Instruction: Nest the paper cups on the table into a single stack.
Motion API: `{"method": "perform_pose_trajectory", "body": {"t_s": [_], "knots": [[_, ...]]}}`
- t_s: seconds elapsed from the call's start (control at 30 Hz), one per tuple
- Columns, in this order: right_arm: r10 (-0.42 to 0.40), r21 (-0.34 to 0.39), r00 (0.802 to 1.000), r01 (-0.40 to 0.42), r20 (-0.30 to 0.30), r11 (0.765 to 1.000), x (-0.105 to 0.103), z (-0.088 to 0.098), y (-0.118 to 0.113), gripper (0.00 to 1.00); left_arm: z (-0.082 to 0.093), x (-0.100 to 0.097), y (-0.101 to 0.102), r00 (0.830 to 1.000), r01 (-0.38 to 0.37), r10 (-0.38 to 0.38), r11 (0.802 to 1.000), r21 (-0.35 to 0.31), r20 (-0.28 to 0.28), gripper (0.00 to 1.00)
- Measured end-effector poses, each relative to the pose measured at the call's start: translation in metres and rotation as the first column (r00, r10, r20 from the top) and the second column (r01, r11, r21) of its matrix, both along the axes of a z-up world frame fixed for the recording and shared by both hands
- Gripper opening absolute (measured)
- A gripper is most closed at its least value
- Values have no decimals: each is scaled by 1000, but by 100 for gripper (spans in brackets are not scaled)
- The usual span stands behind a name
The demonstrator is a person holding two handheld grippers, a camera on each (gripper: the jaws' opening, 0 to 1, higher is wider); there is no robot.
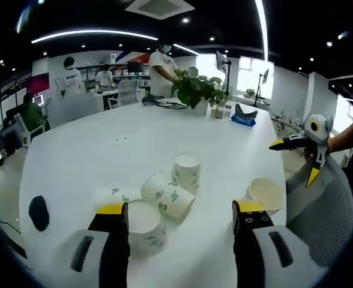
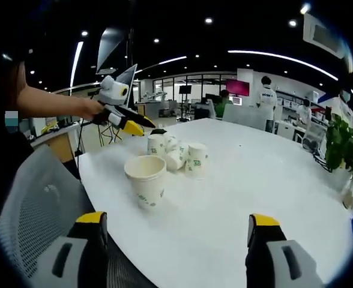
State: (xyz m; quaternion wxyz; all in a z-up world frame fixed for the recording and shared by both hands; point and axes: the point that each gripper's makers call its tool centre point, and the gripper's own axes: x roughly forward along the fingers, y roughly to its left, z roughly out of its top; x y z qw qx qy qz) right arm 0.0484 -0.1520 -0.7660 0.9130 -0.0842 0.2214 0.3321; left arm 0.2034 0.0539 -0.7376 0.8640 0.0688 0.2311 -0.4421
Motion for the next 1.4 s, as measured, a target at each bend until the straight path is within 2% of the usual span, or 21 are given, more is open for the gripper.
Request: {"method": "perform_pose_trajectory", "body": {"t_s": [0.1, 0.23, 0.3, 0.37, 0.43, 0.63, 0.73, 0.97, 1.2, 1.4], "knots": [[1, -1, 1000, -1, -3, 1000, 0, -1, 0, 98, -4, 6, 1, 1000, -24, 24, 1000, 10, 19, 71], [3, -5, 1000, -3, -5, 1000, -1, -2, 0, 98, -17, 21, 5, 998, -55, 55, 998, 7, 26, 69], [3, -9, 1000, -3, -7, 1000, -1, -2, 0, 98, -29, 37, 17, 996, -87, 87, 996, 15, 23, 67], [1, -11, 1000, -1, -9, 1000, -1, -3, -1, 98, -32, 42, 19, 993, -117, 117, 993, 12, 16, 65], [-3, -12, 1000, 2, -11, 1000, 0, -3, -1, 97, -40, 51, 23, 993, -121, 121, 993, 8, 5, 64], [-7, -18, 1000, 7, -14, 1000, 0, -4, -2, 97, -50, 51, 16, 996, -91, 90, 995, 51, 10, 55], [-10, -18, 1000, 10, -13, 1000, 0, -4, -3, 97, -45, 52, 17, 995, -103, 102, 993, 50, 15, 49], [-10, -18, 1000, 10, -14, 1000, 0, -3, -2, 97, -47, 54, 21, 994, -110, 110, 992, 63, 15, 37], [-9, -19, 1000, 9, -13, 1000, 0, -3, -2, 96, -45, 50, 24, 993, -120, 119, 990, 71, 22, 37], [-13, -15, 1000, 13, -10, 1000, 1, -2, -3, 96, -32, 48, 29, 986, -165, 164, 985, 44, 37, 36]]}}
